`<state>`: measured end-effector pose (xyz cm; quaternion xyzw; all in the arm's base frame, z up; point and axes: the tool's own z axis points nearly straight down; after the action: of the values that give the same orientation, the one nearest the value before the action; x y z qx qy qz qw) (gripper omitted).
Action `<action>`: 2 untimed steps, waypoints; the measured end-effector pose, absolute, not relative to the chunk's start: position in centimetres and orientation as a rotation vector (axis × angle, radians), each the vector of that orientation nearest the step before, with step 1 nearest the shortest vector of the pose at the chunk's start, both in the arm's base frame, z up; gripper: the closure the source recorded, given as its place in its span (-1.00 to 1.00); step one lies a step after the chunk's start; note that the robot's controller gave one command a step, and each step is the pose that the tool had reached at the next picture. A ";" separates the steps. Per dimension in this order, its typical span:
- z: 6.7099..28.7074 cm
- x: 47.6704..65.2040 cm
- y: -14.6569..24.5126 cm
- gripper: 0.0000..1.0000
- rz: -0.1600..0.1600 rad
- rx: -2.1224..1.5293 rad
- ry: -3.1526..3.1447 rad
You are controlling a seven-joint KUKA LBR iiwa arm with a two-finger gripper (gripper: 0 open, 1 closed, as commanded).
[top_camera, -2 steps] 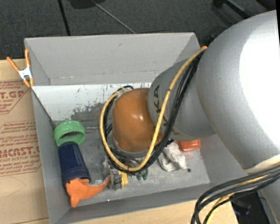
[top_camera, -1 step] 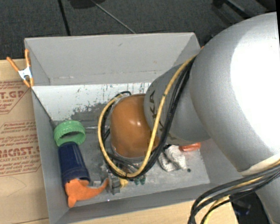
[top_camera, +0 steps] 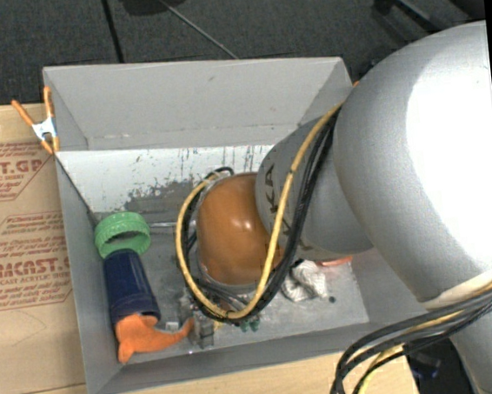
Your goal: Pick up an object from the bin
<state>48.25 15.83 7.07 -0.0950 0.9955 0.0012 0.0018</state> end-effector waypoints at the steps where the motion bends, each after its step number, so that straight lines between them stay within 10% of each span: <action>1: 19.2 48.4 16.8 1.00 0.000 -0.355 3.122; 2: 19.2 48.4 16.8 1.00 0.000 -0.355 3.122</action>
Offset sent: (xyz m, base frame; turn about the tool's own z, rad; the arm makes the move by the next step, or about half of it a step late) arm 0.0000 0.0000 0.0000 0.0000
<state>48.41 16.81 19.25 -0.1131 0.9936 0.0001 -0.0002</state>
